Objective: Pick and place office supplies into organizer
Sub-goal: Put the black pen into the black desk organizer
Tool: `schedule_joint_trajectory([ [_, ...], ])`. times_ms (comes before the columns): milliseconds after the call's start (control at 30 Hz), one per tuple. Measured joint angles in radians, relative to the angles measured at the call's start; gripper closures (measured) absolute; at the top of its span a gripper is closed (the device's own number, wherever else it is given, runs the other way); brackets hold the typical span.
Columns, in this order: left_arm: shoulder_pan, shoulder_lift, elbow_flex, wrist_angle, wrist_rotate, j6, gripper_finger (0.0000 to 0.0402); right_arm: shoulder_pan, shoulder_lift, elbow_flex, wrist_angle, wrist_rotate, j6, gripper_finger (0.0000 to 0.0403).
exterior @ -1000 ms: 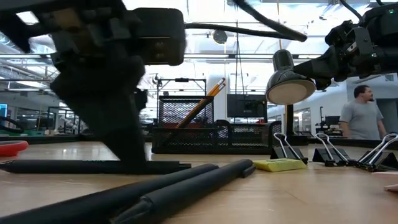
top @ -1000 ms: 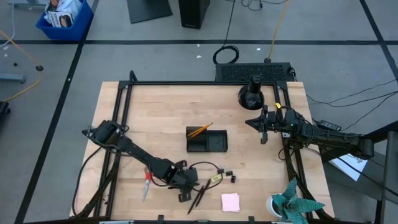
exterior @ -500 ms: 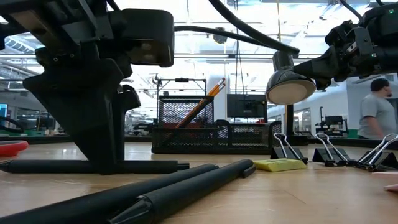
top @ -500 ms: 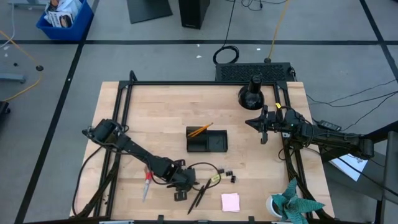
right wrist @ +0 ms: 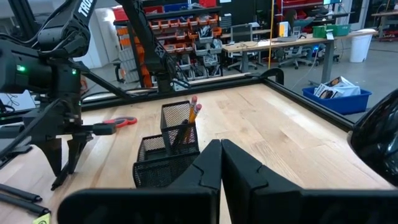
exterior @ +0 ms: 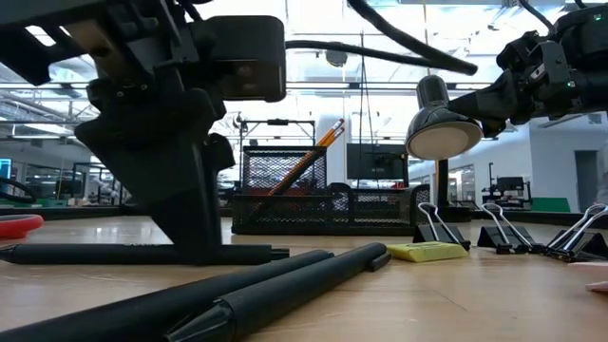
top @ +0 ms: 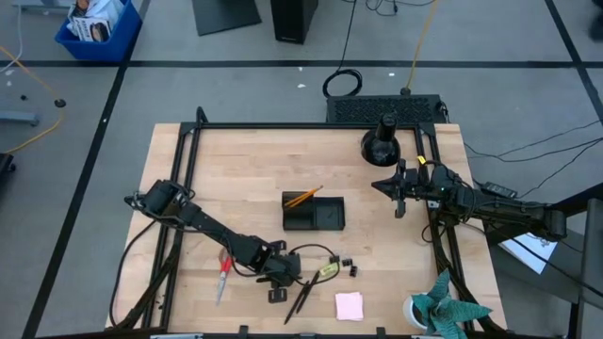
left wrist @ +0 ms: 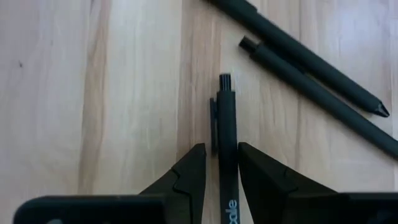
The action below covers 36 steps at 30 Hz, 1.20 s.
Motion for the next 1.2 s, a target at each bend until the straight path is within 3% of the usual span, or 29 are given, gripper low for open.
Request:
schedule_joint_trajectory([
  [467,-0.002,0.045,0.005,0.028,-0.049,0.057,0.0305,0.000,0.000,0.000,0.000,0.000,-0.001,0.0399],
  [700,0.002,0.047,0.005,0.059,-0.040,0.060,0.0385,0.000,0.000,0.000,0.000,0.000,-0.001,0.0399],
  [900,0.002,0.037,0.003,0.070,-0.037,0.107,0.0369,0.000,0.000,0.000,0.000,0.000,0.000,0.0399],
  [1200,0.021,-0.094,-0.007,0.034,-0.176,0.242,0.0391,0.000,0.000,0.000,0.000,0.000,0.003,0.0399],
])
